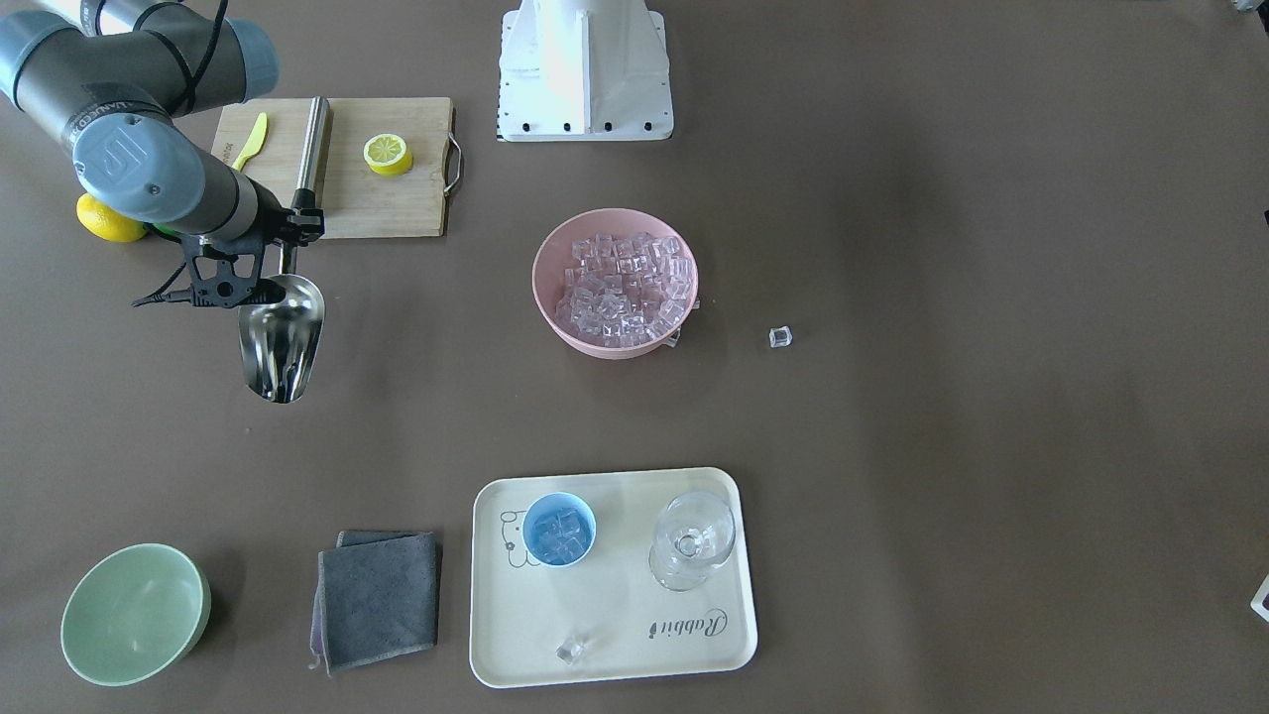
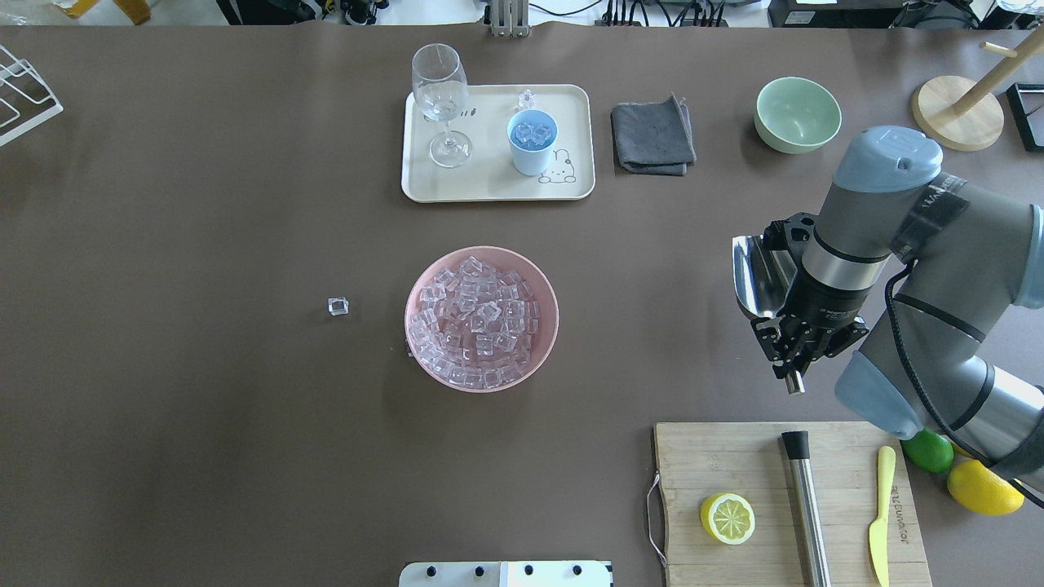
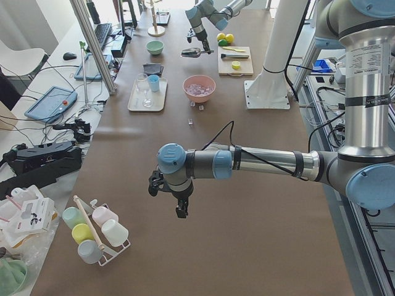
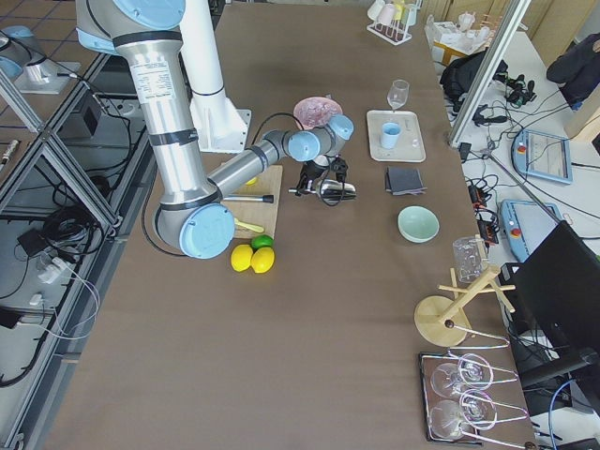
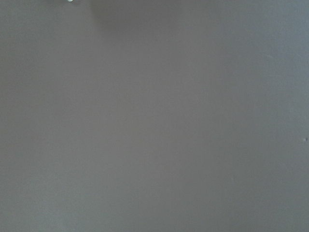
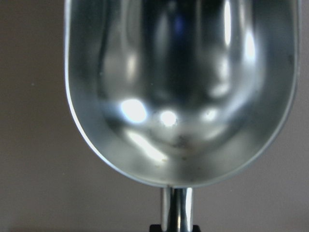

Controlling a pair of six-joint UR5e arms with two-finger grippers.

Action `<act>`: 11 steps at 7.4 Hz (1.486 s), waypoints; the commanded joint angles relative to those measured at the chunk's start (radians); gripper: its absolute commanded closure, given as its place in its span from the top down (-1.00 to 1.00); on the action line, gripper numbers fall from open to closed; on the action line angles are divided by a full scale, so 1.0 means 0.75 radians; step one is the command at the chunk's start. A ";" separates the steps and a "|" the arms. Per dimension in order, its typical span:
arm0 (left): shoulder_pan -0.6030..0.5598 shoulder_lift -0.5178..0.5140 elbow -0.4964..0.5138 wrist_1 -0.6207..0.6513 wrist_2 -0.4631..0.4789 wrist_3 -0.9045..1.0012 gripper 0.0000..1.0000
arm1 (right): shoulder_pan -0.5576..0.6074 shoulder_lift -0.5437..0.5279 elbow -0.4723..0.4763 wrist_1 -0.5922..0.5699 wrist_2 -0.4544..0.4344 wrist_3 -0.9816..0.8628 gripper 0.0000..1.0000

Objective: Put ice in cup with scoop
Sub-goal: 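Lower the scoop onto the table with the right gripper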

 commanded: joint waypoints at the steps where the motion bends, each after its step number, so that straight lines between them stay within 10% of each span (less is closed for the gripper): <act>1: 0.000 0.000 -0.002 0.000 0.000 0.000 0.96 | 0.004 0.024 -0.067 0.040 0.004 0.003 -1.00; 8: 0.000 0.002 0.002 0.000 0.000 0.002 0.96 | 0.004 0.041 -0.155 0.151 0.012 0.012 -1.00; 11: 0.000 0.000 0.006 0.000 0.000 0.002 0.96 | 0.004 0.039 -0.143 0.155 0.006 -0.003 0.97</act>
